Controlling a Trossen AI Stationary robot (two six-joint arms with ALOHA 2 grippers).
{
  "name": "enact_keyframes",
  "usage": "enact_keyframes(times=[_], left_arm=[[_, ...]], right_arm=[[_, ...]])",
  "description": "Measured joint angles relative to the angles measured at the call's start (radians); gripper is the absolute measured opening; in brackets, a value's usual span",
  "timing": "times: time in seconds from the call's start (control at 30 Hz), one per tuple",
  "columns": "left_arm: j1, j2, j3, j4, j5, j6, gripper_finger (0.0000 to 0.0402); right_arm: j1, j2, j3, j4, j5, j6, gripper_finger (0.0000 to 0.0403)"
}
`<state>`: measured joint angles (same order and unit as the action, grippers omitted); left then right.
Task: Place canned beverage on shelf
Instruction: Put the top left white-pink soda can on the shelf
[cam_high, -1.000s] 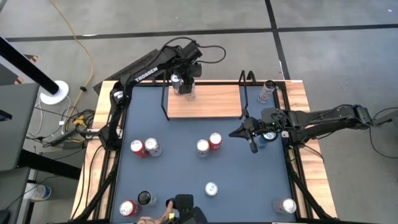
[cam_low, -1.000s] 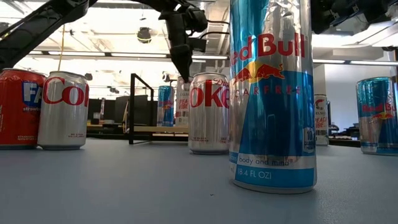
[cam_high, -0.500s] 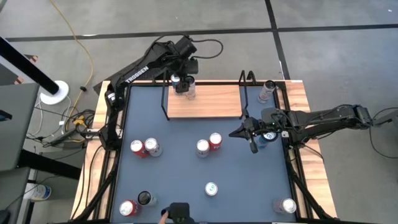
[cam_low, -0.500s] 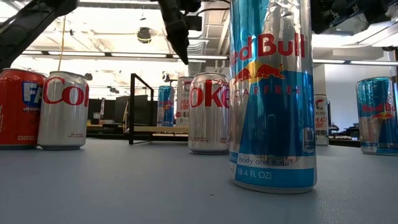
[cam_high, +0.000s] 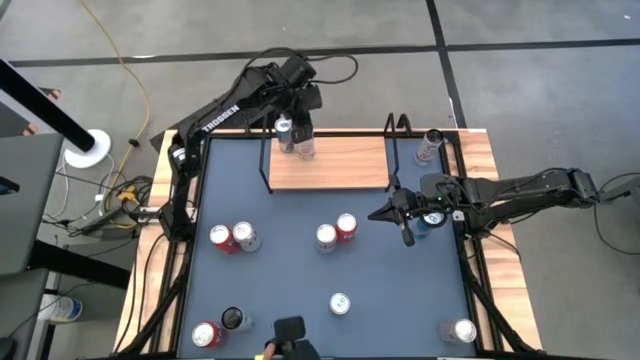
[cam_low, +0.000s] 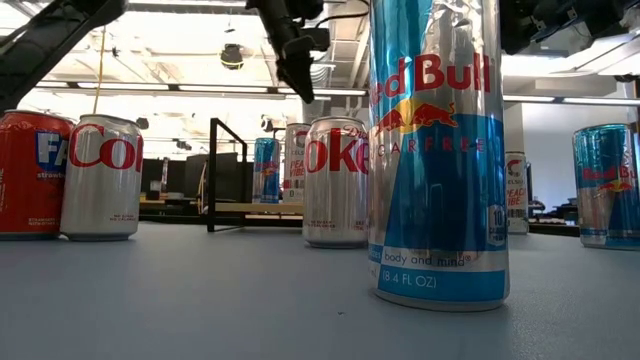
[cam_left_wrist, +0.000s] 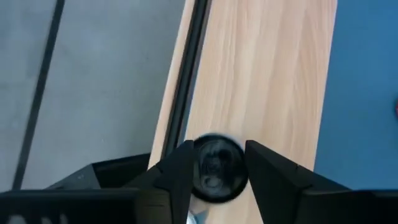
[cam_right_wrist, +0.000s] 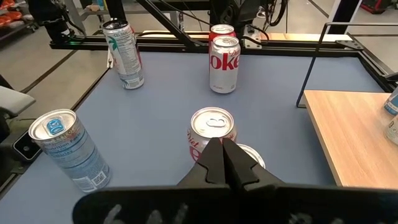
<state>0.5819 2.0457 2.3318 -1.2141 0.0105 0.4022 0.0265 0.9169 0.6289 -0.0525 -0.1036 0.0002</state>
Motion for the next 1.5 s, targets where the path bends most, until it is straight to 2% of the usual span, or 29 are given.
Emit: enact_keyframes(times=[0.13,0.43,0.6,0.77,1.07,1.33,1.5], left_arm=[[-0.001,0.0,-0.006,0.002,-0.018,-0.024,0.0169],[0.0,0.001,-0.028,0.012,-0.006,-0.013,0.0295],[0.002,0.001,-0.028,0.01,-0.014,-0.047,0.0333],[0.003,0.001,-0.029,0.013,-0.041,-0.07,0.0341],[0.014,0.001,-0.192,0.116,-0.054,-0.076,0.0342],[0.024,0.001,-0.242,0.135,-0.067,-0.057,0.0341],[0.027,0.001,-0.243,0.139,-0.05,-0.048,0.0322]], right_arm=[[0.0,0.0,0.0,0.0,0.0,0.0,0.0],[0.0,0.0,0.0,-0.001,0.0,-0.001,0.0],[0.0,0.0,0.0,-0.001,0.0,-0.001,0.0],[0.0,0.0,0.0,0.0,0.0,-0.001,0.0],[0.0,0.0,0.0,0.0,0.0,0.001,0.0],[0.0,0.0,0.0,-0.001,-0.001,0.002,0.0],[0.0,0.0,0.0,-0.001,-0.001,0.001,0.0]])
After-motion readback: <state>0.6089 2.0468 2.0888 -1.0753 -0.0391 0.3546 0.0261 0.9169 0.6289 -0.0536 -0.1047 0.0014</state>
